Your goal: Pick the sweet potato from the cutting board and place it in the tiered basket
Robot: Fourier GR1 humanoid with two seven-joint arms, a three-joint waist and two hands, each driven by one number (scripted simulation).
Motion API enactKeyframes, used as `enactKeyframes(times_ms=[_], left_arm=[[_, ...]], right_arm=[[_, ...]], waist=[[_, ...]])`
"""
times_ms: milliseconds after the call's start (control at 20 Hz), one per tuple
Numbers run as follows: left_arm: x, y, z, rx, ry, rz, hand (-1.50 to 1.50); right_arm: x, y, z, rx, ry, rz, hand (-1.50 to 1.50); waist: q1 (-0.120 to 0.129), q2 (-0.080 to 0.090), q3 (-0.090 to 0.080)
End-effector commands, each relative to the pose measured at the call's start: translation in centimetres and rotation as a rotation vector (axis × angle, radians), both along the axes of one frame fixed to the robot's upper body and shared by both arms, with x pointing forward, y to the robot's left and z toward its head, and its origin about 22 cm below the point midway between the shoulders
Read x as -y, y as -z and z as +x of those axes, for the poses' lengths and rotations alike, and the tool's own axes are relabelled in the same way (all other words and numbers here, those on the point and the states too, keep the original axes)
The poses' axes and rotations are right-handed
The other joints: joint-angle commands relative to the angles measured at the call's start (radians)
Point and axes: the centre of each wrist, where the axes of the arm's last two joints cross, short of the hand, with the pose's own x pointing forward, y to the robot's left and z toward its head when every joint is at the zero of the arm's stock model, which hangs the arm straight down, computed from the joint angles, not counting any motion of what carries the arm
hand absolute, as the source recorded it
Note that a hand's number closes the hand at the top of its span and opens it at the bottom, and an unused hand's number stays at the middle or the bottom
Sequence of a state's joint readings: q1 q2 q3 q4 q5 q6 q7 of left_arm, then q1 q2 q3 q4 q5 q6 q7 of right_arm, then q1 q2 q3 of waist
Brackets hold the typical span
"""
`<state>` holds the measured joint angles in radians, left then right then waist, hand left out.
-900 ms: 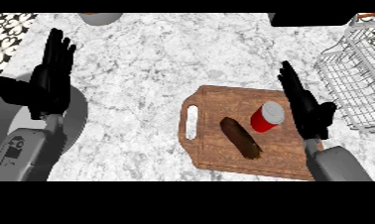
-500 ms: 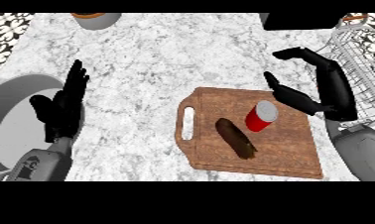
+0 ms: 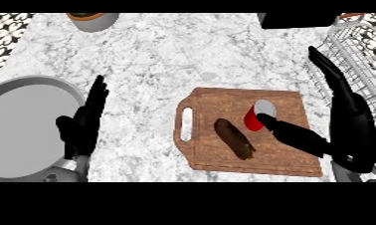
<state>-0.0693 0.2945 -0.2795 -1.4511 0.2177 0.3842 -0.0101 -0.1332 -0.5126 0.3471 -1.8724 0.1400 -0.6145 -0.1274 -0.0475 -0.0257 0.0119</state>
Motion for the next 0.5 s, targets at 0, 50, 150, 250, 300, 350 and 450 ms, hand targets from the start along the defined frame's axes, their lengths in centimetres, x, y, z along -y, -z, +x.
enactKeyframes(times_ms=[0, 50, 150, 250, 300, 350, 450], left_arm=[[-1.6, 3.7, -3.1, -0.176, -0.099, 0.056, 0.00], [-1.2, 4.2, -3.1, -0.178, -0.095, 0.049, 0.00], [-2.6, 4.0, -3.7, -0.198, -0.104, 0.050, 0.00], [-2.2, 4.5, -3.6, -0.191, -0.112, 0.064, 0.00], [-2.4, 3.7, -3.5, -0.185, -0.114, 0.046, 0.00], [-1.6, 4.8, -4.7, -0.197, -0.106, 0.050, 0.00], [-2.2, 4.8, -4.7, -0.199, -0.095, 0.059, 0.00]], right_arm=[[0.1, -0.1, -3.7, -0.091, -0.017, -0.137, -1.50], [1.0, 0.6, -3.4, -0.175, 0.006, -0.231, -1.50], [1.9, 0.6, -4.8, -0.301, 0.031, -0.342, -1.50], [1.7, 0.2, -6.3, -0.354, 0.024, -0.464, -1.50], [2.1, 0.9, -7.0, -0.384, 0.054, -0.541, -1.50], [1.8, 0.7, -7.7, -0.406, 0.061, -0.582, -1.50], [1.6, 0.1, -8.0, -0.422, 0.117, -0.689, -1.50]], waist=[[-0.003, 0.009, -0.017], [-0.002, 0.014, -0.020], [-0.006, 0.007, -0.023], [-0.020, 0.008, -0.025], [-0.012, 0.005, -0.023], [-0.013, 0.002, -0.025], [-0.001, 0.007, -0.025]])
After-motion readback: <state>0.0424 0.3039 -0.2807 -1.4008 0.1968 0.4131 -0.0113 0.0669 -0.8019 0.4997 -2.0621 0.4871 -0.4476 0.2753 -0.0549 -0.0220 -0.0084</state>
